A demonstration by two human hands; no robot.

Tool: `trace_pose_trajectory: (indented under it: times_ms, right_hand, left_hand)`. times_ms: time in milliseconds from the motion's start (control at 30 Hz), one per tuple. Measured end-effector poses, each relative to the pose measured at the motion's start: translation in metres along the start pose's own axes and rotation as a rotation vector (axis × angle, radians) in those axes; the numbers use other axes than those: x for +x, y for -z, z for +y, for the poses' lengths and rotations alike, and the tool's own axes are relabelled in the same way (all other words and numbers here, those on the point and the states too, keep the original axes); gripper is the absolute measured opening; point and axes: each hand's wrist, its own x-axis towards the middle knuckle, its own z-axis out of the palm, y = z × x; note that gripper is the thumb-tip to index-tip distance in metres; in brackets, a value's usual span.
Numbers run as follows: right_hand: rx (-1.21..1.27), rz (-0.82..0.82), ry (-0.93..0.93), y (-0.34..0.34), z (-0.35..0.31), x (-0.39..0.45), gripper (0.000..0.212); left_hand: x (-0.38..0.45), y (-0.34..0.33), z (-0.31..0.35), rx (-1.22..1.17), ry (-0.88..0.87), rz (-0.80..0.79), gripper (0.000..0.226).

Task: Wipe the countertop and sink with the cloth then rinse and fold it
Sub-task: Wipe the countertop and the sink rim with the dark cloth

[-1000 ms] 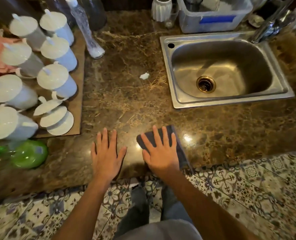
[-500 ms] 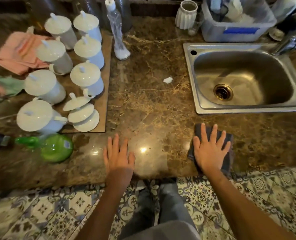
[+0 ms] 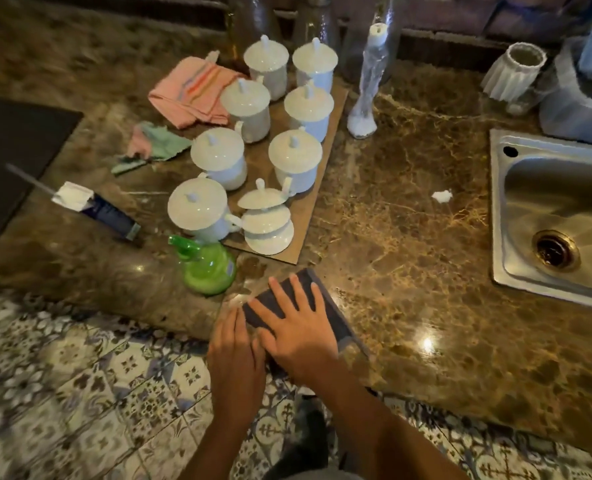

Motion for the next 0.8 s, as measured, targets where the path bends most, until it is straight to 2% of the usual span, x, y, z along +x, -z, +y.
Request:
trace_pose_trajectory:
  times_ms: [133,300,400,467,567,633,700,800]
  right_hand:
    - [-0.021,0.008,-0.005,0.006,0.025,-0.012,0.054]
    - [-0.076,0.054,-0.450,0.025,0.094,-0.058,0.060]
    - [-0.099,0.046,-0.536,0.026,0.090,-0.073,0.065]
    - [-0.094,0.037,-0.513,0.019,0.066,-0.070,0.064]
    - [-0.087,0.015,-0.321,0.005,0.021,-0.052,0.062]
    - [-0.056,0.023,-0.226,-0.001,-0.007,-0.033,0.060]
    - [-0.027,0.040,-0.156,-0.001,-0.027,-0.015,0.056]
    - [-0.049,0.047,-0.020,-0.002,-0.032,-0.002,0.052]
  left_hand:
    - [-0.003,-0.004,-0.004,0.035,-0.037,0.013,0.056]
    - [-0.008,-0.008,-0.013,0.040,-0.080,0.015,0.051]
    - [-0.006,-0.006,-0.009,-0.047,-0.040,-0.032,0.049]
    - [-0.006,-0.006,-0.008,-0.193,0.017,-0.020,0.049]
    - [-0.004,0.005,-0.009,-0.555,0.164,0.009,0.055]
    - [-0.005,0.013,-0.006,-0.699,0.242,-0.004,0.055]
    - [-0.002,0.019,-0.002,-0.773,0.281,-0.020,0.055]
    - [-0.001,0.017,0.003,-0.698,0.259,-0.004,0.061]
